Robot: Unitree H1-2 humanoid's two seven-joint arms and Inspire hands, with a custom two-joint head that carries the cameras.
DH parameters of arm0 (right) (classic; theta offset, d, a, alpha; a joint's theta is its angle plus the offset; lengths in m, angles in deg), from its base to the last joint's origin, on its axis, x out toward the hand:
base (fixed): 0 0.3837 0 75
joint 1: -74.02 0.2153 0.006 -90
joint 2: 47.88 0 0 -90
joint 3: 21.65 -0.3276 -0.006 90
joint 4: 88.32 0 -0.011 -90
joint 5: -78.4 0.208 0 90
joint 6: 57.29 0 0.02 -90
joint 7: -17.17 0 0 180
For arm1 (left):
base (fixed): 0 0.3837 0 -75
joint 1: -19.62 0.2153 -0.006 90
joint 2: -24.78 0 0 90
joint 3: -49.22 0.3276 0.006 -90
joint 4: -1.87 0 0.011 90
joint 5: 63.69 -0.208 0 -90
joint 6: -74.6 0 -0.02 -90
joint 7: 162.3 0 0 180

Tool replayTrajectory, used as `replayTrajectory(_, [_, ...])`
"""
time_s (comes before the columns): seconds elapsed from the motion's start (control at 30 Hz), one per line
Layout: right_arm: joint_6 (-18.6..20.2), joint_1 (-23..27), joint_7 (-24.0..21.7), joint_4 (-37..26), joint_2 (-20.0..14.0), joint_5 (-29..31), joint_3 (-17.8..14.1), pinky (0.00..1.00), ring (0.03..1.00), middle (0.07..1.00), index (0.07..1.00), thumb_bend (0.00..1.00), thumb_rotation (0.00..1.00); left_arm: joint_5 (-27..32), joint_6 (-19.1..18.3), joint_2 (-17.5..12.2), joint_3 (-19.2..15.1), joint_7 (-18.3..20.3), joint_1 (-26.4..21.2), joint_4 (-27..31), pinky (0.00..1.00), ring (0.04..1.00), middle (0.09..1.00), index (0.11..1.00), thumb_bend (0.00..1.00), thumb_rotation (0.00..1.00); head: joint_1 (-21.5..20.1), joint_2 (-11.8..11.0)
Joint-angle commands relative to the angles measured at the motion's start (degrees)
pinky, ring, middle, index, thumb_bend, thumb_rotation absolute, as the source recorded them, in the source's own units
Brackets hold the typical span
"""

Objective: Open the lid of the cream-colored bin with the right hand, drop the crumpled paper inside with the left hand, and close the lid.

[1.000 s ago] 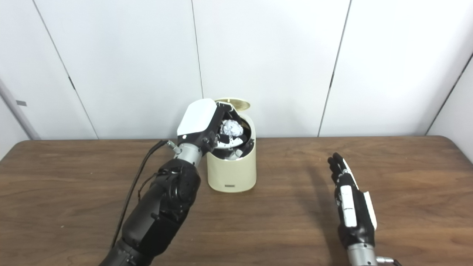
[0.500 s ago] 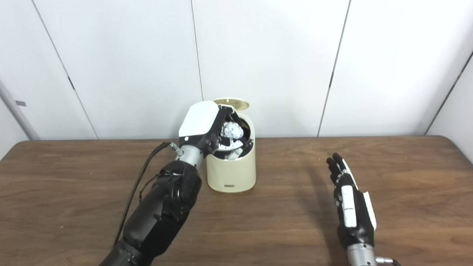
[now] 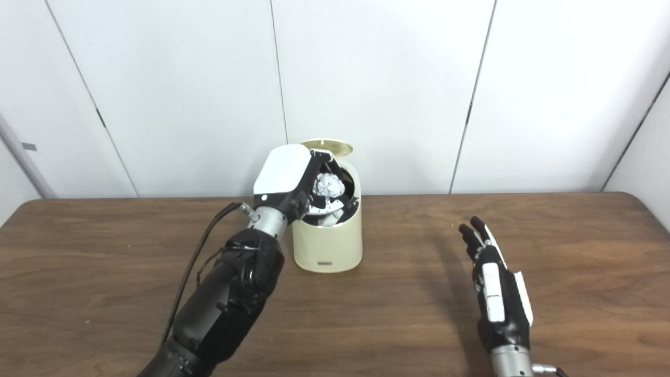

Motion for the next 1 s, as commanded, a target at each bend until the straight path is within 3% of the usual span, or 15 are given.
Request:
replayTrajectory(0.0, [-0.4, -5.5, -0.3, 5.0, 1.9, 0.5, 0.8, 0.98, 0.936, 0.883, 0.922, 0.51, 0.95, -2.2, -2.9, -0.8, 0.1, 1.1, -2.6, 0.6, 0.31, 0.430, 0.534, 0.507, 0.47, 0.00, -0.1, 0.1])
replayTrajectory(0.07, [0.0, -5.5, -0.4, 4.9, 2.0, 1.1, 0.6, 0.98, 0.938, 0.881, 0.919, 0.51, 0.94, -3.8, -4.8, -1.1, 0.8, 3.2, -2.9, 1.1, 0.33, 0.466, 0.548, 0.497, 0.47, 0.00, 0.0, 0.1])
replayTrajectory(0.1, [0.1, -5.5, -0.5, 4.9, 2.0, 1.2, 0.6, 0.98, 0.938, 0.879, 0.917, 0.51, 0.94, -4.9, -5.9, -1.3, 1.4, 4.5, -3.0, 1.3, 0.41, 0.462, 0.549, 0.490, 0.49, 0.00, 0.1, 0.1])
replayTrajectory(0.17, [0.1, -5.4, -0.6, 4.9, 1.8, 1.2, 0.7, 0.99, 0.943, 0.880, 0.920, 0.52, 0.94, -6.9, -7.4, -1.8, 2.4, 6.7, -3.4, 1.8, 0.51, 0.609, 0.660, 0.494, 0.51, 0.04, 0.1, 0.1])
replayTrajectory(0.27, [0.2, -5.5, -0.6, 4.8, 1.7, 1.4, 0.6, 0.99, 0.941, 0.882, 0.920, 0.51, 0.94, -8.6, -8.5, -2.1, 3.1, 7.4, -3.7, 1.6, 0.55, 0.648, 0.690, 0.496, 0.52, 0.06, 0.2, 0.2])
replayTrajectory(0.3, [0.3, -5.5, -0.6, 4.7, 1.6, 1.3, 0.6, 0.99, 0.944, 0.883, 0.922, 0.51, 0.94, -8.8, -8.8, -2.1, 3.2, 7.7, -3.7, 1.6, 0.54, 0.637, 0.684, 0.591, 0.74, 0.08, 0.2, 0.3])
replayTrajectory(0.33, [0.4, -5.6, -0.6, 4.6, 1.6, 1.2, 0.7, 0.99, 0.943, 0.882, 0.923, 0.51, 0.94, -9.0, -9.1, -2.0, 3.2, 8.1, -3.7, 1.5, 0.54, 0.634, 0.684, 0.629, 0.82, 0.10, 0.2, 0.3])
replayTrajectory(0.43, [0.3, -5.7, -0.5, 4.6, 1.4, 0.7, 0.7, 0.99, 0.945, 0.884, 0.923, 0.50, 0.95, -9.9, -9.6, -2.1, 3.3, 9.0, -3.8, 1.4, 0.57, 0.655, 0.703, 0.676, 0.90, 0.15, 0.2, 0.4])
replayTrajectory(0.63, [0.4, -5.6, -0.7, 4.7, 1.1, 0.7, 0.8, 0.98, 0.941, 0.878, 0.904, 0.50, 0.97, -10.3, -10.0, -2.1, 3.0, 9.7, -3.6, 1.9, 0.62, 0.720, 0.758, 0.721, 0.94, 0.18, 0.3, 0.4])
replayTrajectory(0.97, [0.0, -5.7, -1.3, 4.8, 1.0, 1.7, 0.5, 0.99, 0.944, 0.877, 0.903, 0.49, 0.94, -9.9, -10.3, -1.9, 2.5, 9.8, -2.9, 3.0, 0.62, 0.733, 0.776, 0.738, 0.93, 0.16, 0.5, 0.5])
